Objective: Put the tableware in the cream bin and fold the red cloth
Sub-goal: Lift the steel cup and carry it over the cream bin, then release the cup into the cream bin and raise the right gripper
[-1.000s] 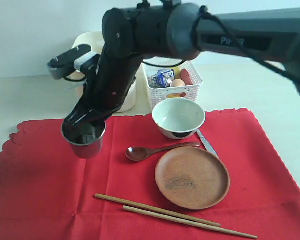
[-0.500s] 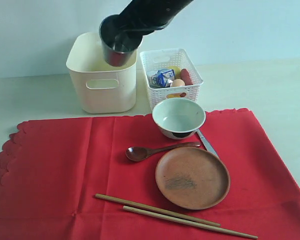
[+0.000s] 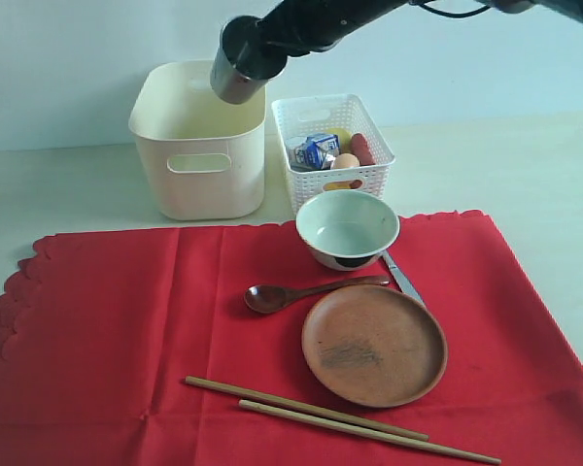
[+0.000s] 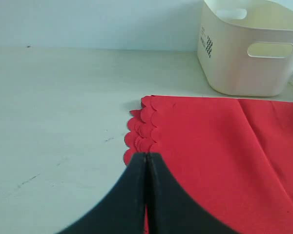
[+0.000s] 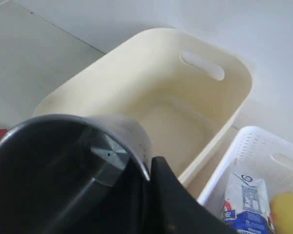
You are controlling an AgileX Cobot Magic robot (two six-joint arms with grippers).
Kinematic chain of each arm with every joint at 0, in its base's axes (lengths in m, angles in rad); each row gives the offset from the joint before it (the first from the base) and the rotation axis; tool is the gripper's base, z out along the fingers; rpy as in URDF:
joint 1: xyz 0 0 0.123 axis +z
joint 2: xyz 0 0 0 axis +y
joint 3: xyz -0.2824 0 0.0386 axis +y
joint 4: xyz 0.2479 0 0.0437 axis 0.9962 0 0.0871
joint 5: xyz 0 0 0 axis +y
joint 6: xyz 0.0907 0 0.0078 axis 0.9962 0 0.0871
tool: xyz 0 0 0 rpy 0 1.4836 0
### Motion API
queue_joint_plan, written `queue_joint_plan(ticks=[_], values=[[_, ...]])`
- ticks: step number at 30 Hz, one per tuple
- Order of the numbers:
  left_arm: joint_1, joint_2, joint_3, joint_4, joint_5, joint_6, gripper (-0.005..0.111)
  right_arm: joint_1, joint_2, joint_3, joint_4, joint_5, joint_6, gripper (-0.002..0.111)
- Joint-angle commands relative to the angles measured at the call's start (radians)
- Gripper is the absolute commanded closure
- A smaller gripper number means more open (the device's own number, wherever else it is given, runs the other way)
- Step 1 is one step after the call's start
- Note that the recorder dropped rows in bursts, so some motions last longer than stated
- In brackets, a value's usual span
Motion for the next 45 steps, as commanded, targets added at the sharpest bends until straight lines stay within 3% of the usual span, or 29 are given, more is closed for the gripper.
queue_joint_plan(ticks=[1, 6, 13, 21, 26, 36, 38, 40, 41, 45], values=[[0.003, -0.006, 0.003, -0.003, -0.013, 0.003, 0.107, -0.005, 0.111, -0.146, 0.013, 0.098, -0.013, 0.108], [0.003, -0.006, 0.003, -0.003, -0.013, 0.003, 0.107, -0.005, 0.21, -0.263, -0.001, 0.145, -0.013, 0.108], [0.003, -0.006, 0.003, -0.003, -0.013, 0.003, 0.107, -0.009, 0.23, -0.281, -0.01, 0.167, -0.062, 0.106], [0.003, -0.006, 0.003, -0.003, -0.013, 0.003, 0.107, -0.009, 0.23, -0.281, -0.016, 0.167, -0.072, 0.072], [0.003, -0.006, 0.003, -0.003, -0.013, 0.003, 0.107, -0.009, 0.223, -0.281, -0.039, 0.171, -0.066, 0.063], [0.003, -0.006, 0.003, -0.003, -0.013, 0.003, 0.107, -0.044, 0.132, -0.283, -0.196, 0.361, 0.073, 0.067], [0.003, -0.006, 0.003, -0.003, -0.013, 0.003, 0.107, -0.073, 0.113, -0.283, -0.199, 0.435, 0.112, 0.077], [0.003, -0.006, 0.003, -0.003, -0.013, 0.003, 0.107, -0.107, 0.093, -0.283, -0.199, 0.477, 0.151, 0.093], [0.003, -0.006, 0.003, -0.003, -0.013, 0.003, 0.107, -0.129, 0.082, -0.283, -0.197, 0.477, 0.18, 0.106], [0.003, -0.006, 0.003, -0.003, -0.013, 0.003, 0.107, -0.167, 0.001, -0.199, -0.201, 0.477, 0.243, 0.108]])
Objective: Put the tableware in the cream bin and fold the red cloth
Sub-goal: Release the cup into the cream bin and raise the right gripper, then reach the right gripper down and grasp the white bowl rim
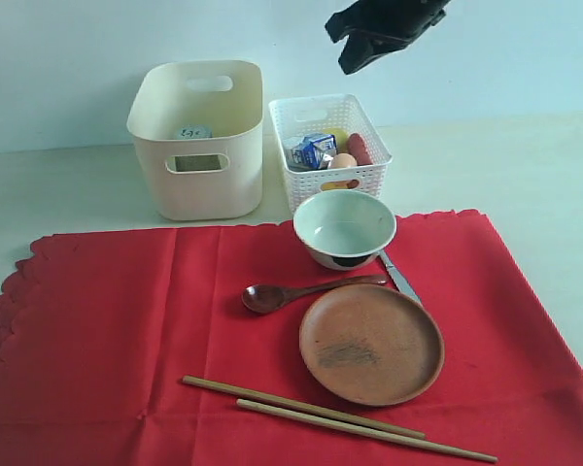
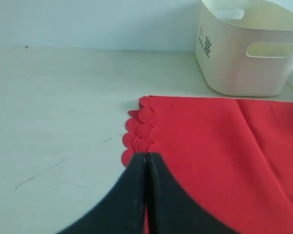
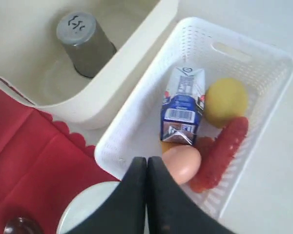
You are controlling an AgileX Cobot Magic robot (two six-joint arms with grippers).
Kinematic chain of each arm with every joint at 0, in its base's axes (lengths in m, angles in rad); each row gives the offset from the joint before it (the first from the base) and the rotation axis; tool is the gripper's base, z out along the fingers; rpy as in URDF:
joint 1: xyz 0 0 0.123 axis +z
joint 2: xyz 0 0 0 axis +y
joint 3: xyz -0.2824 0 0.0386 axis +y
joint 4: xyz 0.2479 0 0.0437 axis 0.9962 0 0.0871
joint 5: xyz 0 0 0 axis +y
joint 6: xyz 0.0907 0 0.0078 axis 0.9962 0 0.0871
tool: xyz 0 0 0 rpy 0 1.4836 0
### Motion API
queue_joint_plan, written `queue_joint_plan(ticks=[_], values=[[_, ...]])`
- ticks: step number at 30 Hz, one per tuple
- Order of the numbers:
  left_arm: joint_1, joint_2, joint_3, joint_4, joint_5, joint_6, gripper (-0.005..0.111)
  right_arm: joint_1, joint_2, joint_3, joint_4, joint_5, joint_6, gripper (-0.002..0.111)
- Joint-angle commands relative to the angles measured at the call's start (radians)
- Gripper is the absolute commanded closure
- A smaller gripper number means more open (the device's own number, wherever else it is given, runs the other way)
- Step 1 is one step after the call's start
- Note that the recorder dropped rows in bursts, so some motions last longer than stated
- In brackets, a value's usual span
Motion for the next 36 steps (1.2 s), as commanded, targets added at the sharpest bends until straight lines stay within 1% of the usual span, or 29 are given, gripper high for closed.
queue_joint_plan(ticks=[1, 4, 5, 10, 16, 21, 25, 28, 33, 36], values=[[0.003, -0.006, 0.003, -0.003, -0.013, 0.003, 0.107, -0.019, -0.105, 0.118, -0.006, 0.006, 0.027, 0.108], [0.003, -0.006, 0.003, -0.003, -0.013, 0.003, 0.107, -0.019, -0.22, 0.273, -0.027, 0.006, 0.024, 0.108], [0.003, -0.006, 0.003, -0.003, -0.013, 0.003, 0.107, -0.019, -0.282, 0.352, -0.041, 0.006, 0.024, 0.108], [0.003, -0.006, 0.003, -0.003, -0.013, 0.003, 0.107, -0.019, -0.453, 0.611, -0.088, -0.105, 0.026, 0.108], [0.003, -0.006, 0.003, -0.003, -0.013, 0.003, 0.107, -0.019, -0.608, 0.864, -0.143, -0.239, 0.026, 0.108], [0.003, -0.006, 0.003, -0.003, -0.013, 0.003, 0.107, -0.019, -0.619, 0.995, -0.159, -0.272, 0.026, 0.108], [0.003, -0.006, 0.003, -0.003, -0.013, 0.003, 0.107, -0.019, -0.569, 1.034, -0.159, -0.327, 0.083, 0.107], [0.003, -0.006, 0.003, -0.003, -0.013, 0.003, 0.107, -0.019, -0.512, 1.034, -0.155, -0.365, 0.106, 0.099], [0.003, -0.006, 0.003, -0.003, -0.013, 0.003, 0.107, -0.019, -0.414, 1.031, -0.12, -0.463, 0.113, 0.079], [0.003, -0.006, 0.003, -0.003, -0.013, 0.003, 0.107, -0.019, -0.354, 1.006, -0.088, -0.502, 0.113, 0.069]])
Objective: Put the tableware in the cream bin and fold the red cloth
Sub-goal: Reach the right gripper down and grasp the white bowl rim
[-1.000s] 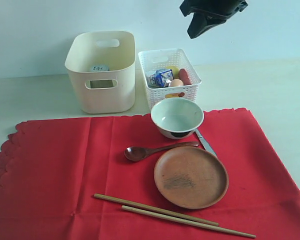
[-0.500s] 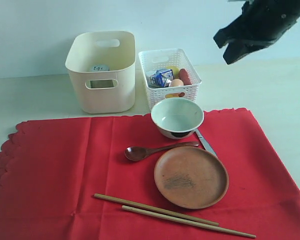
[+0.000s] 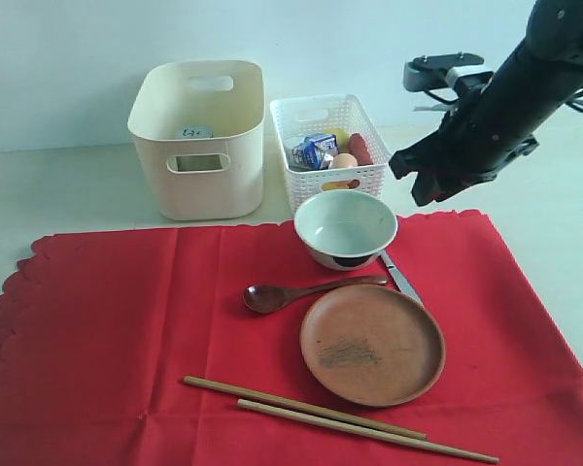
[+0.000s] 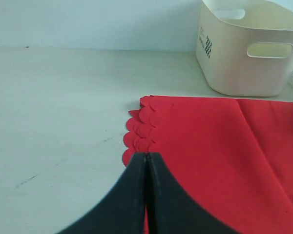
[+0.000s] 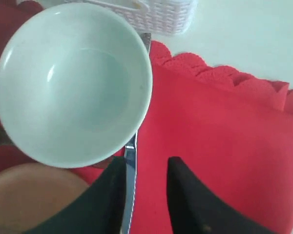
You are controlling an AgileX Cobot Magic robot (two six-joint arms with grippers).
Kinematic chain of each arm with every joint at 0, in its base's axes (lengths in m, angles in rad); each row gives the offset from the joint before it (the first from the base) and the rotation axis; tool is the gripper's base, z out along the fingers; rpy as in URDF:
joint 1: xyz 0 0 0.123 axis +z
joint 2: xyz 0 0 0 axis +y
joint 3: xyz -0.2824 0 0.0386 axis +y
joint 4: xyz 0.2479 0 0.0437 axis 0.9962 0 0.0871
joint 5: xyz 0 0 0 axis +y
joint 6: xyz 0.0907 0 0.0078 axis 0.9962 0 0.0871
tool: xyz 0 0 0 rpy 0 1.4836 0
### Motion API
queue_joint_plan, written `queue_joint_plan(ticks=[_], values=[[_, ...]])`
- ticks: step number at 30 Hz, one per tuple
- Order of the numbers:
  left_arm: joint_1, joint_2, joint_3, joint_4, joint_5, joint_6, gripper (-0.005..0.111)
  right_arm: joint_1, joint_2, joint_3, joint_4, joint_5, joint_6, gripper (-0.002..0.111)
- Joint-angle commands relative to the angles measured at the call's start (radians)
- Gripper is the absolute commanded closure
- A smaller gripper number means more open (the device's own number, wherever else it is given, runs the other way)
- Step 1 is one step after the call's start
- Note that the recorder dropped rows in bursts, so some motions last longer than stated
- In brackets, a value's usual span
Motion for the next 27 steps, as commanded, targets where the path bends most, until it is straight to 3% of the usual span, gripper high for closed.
queue_joint_plan(ticks=[1, 15, 18, 22, 27], values=[[0.003, -0.006, 0.003, -0.003, -0.013, 0.003, 0.107, -0.003, 0.077, -0.037, 0.046, -0.072, 0.006, 0.068], [0.003, -0.006, 0.003, -0.003, -0.013, 0.003, 0.107, -0.003, 0.266, -0.165, 0.123, -0.047, -0.009, 0.068], [0.003, -0.006, 0.003, -0.003, -0.013, 0.003, 0.107, 0.001, 0.288, -0.174, 0.175, -0.027, -0.062, 0.078], [0.003, -0.006, 0.003, -0.003, -0.013, 0.003, 0.107, 0.008, 0.288, -0.174, 0.182, -0.016, -0.085, 0.107], [0.003, -0.006, 0.003, -0.003, -0.013, 0.003, 0.107, 0.008, 0.239, -0.174, 0.182, 0.021, -0.087, 0.108]])
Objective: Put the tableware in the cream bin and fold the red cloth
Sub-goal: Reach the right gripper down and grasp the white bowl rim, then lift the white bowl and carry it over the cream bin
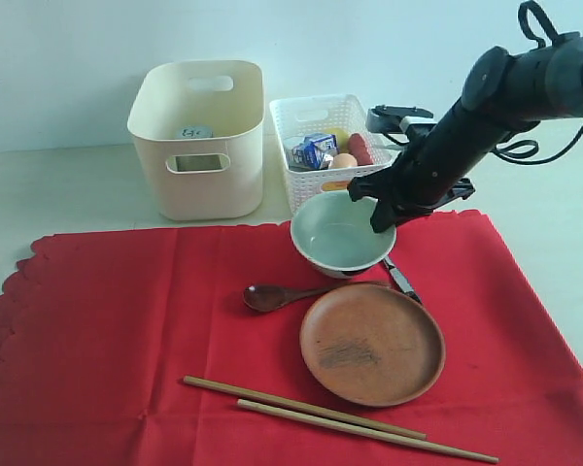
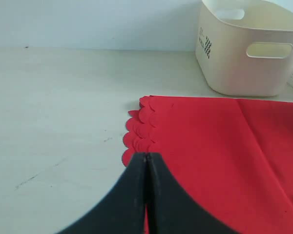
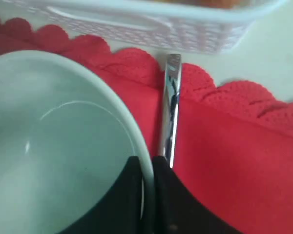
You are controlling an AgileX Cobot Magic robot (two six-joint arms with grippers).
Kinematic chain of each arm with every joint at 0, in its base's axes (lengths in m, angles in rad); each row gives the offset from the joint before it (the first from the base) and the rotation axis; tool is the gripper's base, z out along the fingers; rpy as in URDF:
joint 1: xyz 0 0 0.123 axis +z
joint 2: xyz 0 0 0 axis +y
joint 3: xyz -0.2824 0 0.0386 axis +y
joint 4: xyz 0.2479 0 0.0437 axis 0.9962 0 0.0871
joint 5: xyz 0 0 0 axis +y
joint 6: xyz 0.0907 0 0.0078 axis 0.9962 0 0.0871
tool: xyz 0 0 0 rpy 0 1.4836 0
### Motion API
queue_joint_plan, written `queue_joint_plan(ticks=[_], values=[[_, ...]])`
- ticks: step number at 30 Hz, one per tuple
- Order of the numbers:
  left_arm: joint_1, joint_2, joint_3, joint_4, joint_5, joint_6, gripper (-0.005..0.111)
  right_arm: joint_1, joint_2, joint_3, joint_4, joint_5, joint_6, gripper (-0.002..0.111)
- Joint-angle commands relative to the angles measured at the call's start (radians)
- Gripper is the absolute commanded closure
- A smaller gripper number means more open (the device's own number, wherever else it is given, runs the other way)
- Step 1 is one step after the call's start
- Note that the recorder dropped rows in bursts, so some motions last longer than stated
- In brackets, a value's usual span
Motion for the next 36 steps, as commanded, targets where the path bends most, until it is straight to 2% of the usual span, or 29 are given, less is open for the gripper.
queue_joint_plan(ticks=[1, 9, 16, 21, 31, 36], values=[[0.003, -0.006, 0.003, -0.003, -0.013, 0.003, 0.107, 0.003, -0.057, -0.007, -0.007, 0.048, -0.027, 0.108], [0.003, -0.006, 0.003, -0.003, -0.013, 0.003, 0.107, 0.003, -0.217, -0.02, 0.122, 0.075, -0.141, 0.108], [0.003, -0.006, 0.003, -0.003, -0.013, 0.003, 0.107, 0.004, -0.223, -0.178, 0.231, 0.102, -0.19, 0.108], [0.003, -0.006, 0.003, -0.003, -0.013, 0.003, 0.107, 0.01, -0.148, -0.352, 0.272, 0.134, -0.214, 0.108], [0.003, -0.006, 0.003, -0.003, -0.013, 0.003, 0.107, 0.04, 0.153, -0.767, 0.294, 0.206, -0.25, 0.108], [0.003, -0.006, 0.003, -0.003, -0.013, 0.003, 0.107, 0.051, 0.281, -0.897, 0.348, 0.265, -0.286, 0.108]])
